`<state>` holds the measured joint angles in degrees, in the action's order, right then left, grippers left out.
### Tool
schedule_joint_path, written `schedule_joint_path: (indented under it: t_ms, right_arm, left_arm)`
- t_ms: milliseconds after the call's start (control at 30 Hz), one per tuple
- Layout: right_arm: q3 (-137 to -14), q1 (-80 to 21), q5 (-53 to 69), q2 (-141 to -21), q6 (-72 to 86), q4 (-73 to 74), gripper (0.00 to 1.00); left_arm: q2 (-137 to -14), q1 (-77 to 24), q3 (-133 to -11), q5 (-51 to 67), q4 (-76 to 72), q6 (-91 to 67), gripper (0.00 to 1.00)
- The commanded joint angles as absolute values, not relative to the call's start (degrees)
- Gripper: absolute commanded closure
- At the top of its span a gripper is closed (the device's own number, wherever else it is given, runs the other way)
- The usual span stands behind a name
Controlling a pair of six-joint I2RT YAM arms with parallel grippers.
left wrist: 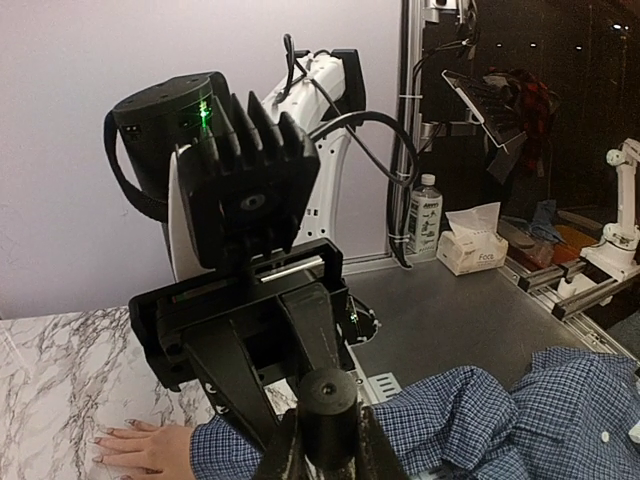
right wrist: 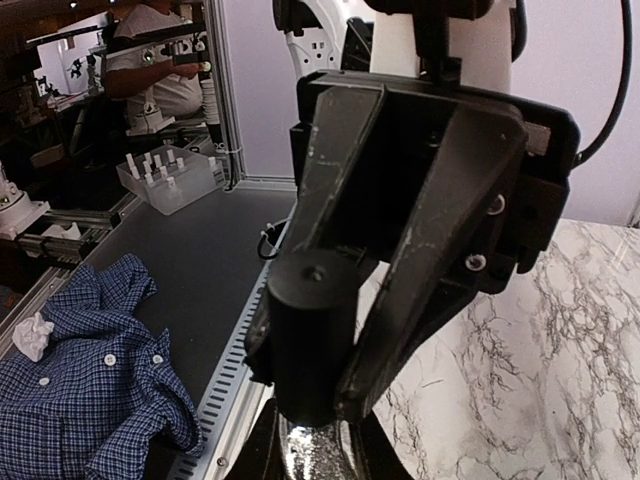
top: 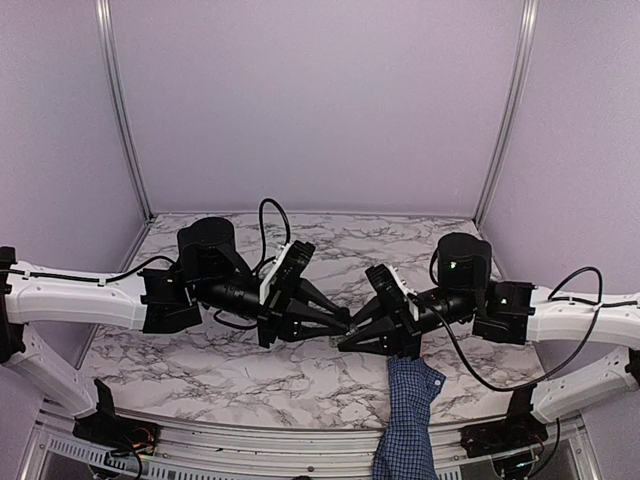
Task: Paint the nails
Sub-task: Screw the nail polish bottle cap onto the nail polish bottle.
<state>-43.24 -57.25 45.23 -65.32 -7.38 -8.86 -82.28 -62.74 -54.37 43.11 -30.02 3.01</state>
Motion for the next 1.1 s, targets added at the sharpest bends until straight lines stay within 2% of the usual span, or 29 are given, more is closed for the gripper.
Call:
schedule_joint_path:
  t_ms: [0,67,167,400,567,700,1067]
  right_arm:
    - [-46.1,-58.3,49.1,-64.9,-8.5,-15.5,1.00]
    - [-45.7,-58.4,46.9,-64.6,-8.8,-15.1,1.00]
    - [-44.4,-58.4,43.0,-63.5,-7.9,-16.3,1.00]
    - [-43.0,-58.0,34.0,-63.0,-6.5,-16.7,1.00]
    - [-42.9,-58.0,21.5,-63.9,-4.3,-16.6,1.00]
    - [-41.2,-58.1,11.6,-64.1,-1.5,-19.2,1.00]
    - [-40.2,-59.1,-3.0,-65.1,-0.4,-18.5,1.00]
  left_arm:
    - [-84.9,-63.5,-54.7,45.1,-26.8,3.0,0.88]
    - [-83.8,-63.2,-54.1,42.0,-26.8,3.3,0.83]
    - [-81.4,-63.0,-53.0,36.0,-26.8,3.5,0.68]
    - [-75.8,-63.0,-51.1,24.8,-27.2,3.2,0.59]
    - [-73.0,-64.3,-49.7,13.3,-28.6,2.6,0.58]
    - [-72.7,-64.9,-49.7,3.8,-29.6,0.5,0.62]
    - [-77.1,-66.5,-52.0,-4.1,-35.1,-4.4,0.62]
